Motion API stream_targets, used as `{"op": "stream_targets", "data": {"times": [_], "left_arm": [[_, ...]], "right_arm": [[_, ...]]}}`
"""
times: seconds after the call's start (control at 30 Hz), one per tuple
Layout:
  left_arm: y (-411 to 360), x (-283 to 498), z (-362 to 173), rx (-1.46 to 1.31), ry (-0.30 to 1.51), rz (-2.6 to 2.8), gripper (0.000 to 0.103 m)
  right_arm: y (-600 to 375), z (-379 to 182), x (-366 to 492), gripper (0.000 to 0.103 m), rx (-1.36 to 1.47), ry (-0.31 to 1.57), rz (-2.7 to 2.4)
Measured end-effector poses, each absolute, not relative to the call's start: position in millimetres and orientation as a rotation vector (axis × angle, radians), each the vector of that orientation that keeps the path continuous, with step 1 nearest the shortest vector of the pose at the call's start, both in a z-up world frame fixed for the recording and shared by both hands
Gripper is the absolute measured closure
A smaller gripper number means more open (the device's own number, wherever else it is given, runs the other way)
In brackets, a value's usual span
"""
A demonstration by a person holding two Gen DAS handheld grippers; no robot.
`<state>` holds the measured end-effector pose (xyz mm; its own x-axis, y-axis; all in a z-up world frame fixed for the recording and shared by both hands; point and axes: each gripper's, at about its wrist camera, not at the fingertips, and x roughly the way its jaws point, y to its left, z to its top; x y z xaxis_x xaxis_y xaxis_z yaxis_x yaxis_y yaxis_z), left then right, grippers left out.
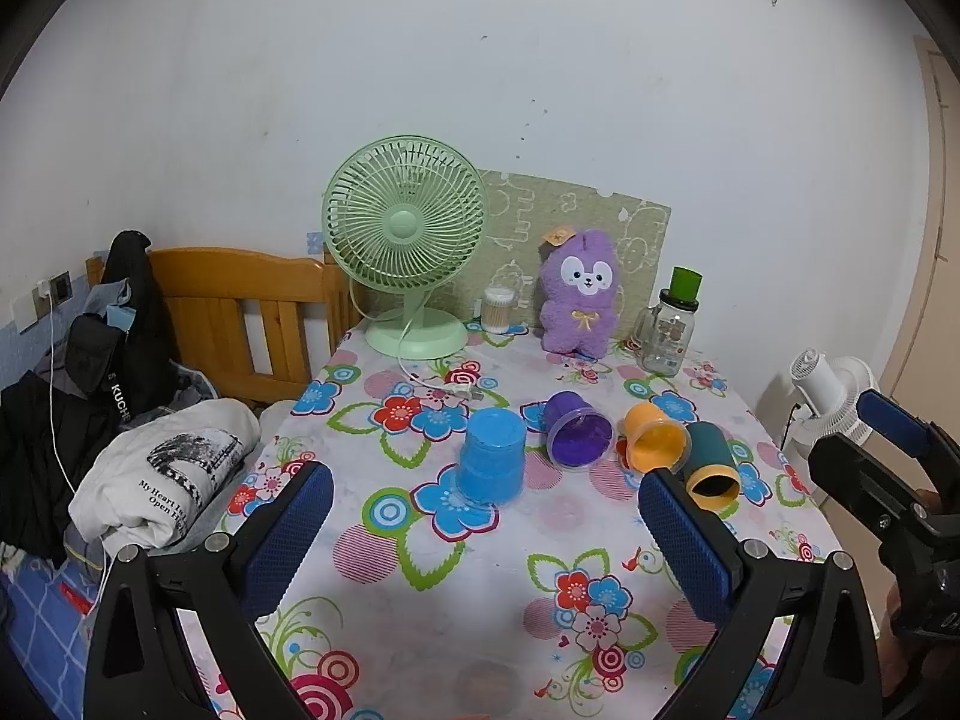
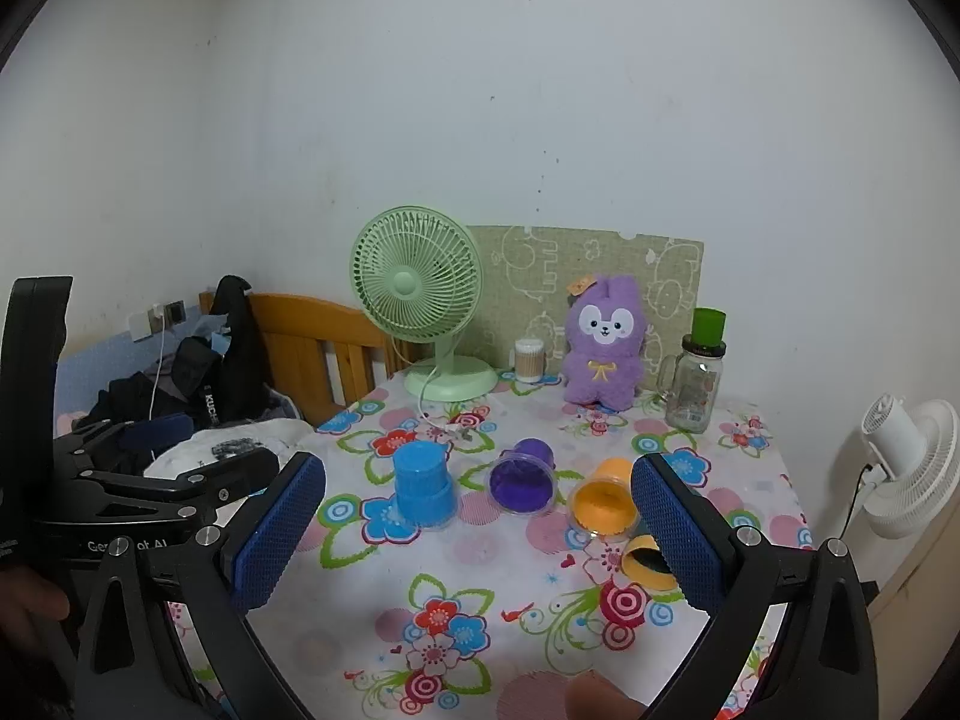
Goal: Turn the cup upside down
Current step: 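Move the right gripper toward the purple cup lying on its side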
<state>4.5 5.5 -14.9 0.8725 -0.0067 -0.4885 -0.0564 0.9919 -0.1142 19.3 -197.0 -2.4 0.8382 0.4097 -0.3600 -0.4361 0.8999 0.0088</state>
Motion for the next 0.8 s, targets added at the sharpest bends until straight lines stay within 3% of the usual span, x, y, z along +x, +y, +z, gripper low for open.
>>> {"op": "stream_targets", "data": {"times": [0.43, 0.8], "left_arm": [[7.4, 7.3, -14.5, -0.127, 0.522, 0.019, 0.000], [8.6, 56.4, -50.3, -0.129, 0.667, 0.012, 0.000]], "right_arm": [[-196.2, -1.8, 20.0, 0.000, -0.080, 0.378, 0.457], [-199.7, -40.8, 99.5, 0.000, -0.054, 0.658, 0.413]]}}
